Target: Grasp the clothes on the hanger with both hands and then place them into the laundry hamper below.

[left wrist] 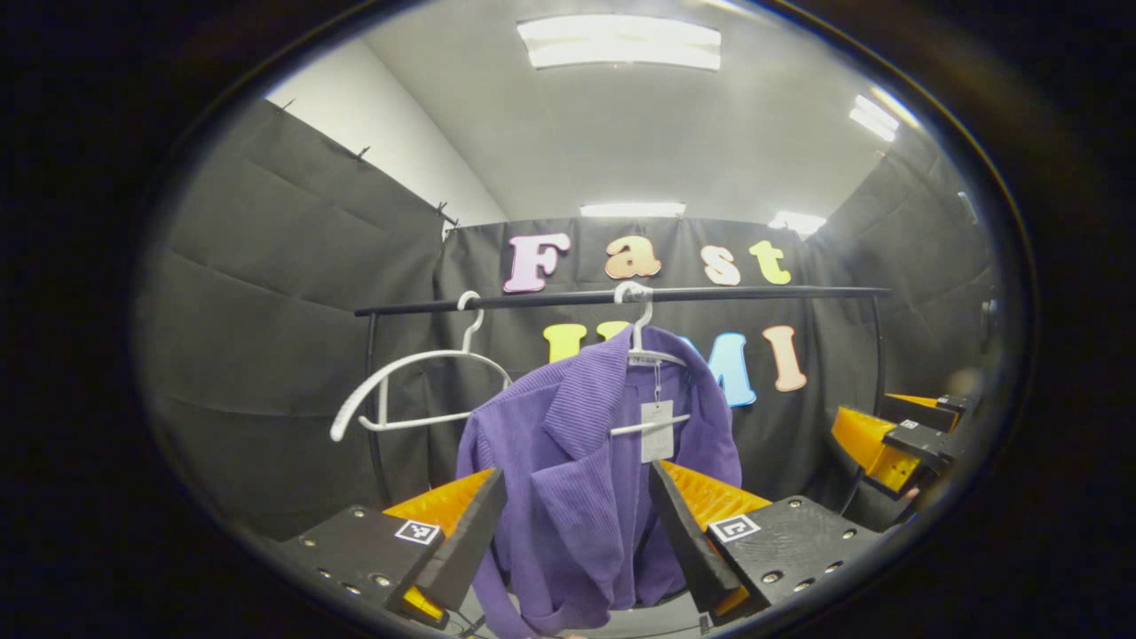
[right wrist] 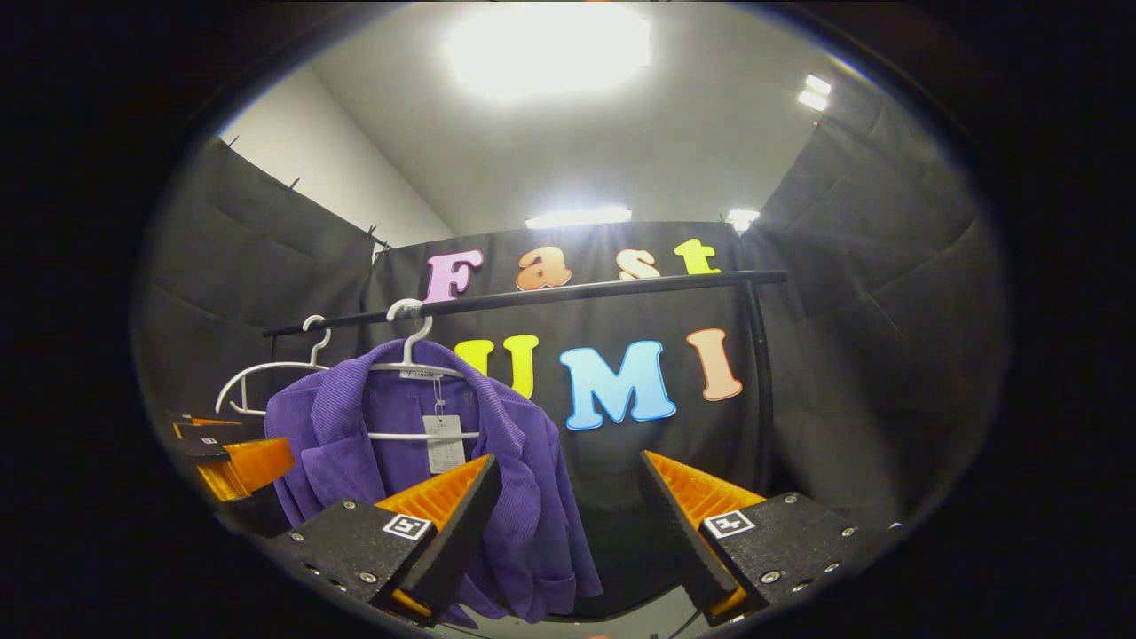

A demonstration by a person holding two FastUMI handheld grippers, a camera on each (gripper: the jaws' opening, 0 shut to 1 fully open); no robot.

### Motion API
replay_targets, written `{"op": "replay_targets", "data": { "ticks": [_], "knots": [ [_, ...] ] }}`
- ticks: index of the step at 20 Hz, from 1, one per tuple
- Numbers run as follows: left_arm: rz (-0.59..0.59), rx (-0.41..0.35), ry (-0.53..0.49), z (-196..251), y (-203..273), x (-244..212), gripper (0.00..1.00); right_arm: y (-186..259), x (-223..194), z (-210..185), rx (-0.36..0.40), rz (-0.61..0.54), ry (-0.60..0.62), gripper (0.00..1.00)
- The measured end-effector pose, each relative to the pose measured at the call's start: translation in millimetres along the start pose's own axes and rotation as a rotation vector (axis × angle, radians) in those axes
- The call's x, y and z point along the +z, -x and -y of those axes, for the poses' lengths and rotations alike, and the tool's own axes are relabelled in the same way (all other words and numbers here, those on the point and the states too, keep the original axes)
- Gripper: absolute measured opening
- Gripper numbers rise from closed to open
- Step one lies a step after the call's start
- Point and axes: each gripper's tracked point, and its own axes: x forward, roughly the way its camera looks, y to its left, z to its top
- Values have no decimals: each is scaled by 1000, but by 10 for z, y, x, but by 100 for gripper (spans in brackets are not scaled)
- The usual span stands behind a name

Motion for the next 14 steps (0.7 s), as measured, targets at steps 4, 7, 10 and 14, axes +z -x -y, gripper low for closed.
{"op": "replay_targets", "data": {
  "ticks": [4, 7, 10, 14],
  "knots": [
    [-28, 56, -16, 66, -321, -176, 93, -373, -97, -175, 69, -16, -25, 95],
    [-54, 96, -22, 63, -585, -325, 93, -661, -178, -264, 110, -17, -24, 95],
    [-78, 129, -36, 23, -772, -443, 93, -917, -327, -401, 155, -42, -36, 95],
    [-101, 175, -31, -30, -958, -597, 93, -1165, -547, -556, 188, -74, -37, 95]
  ]
}}
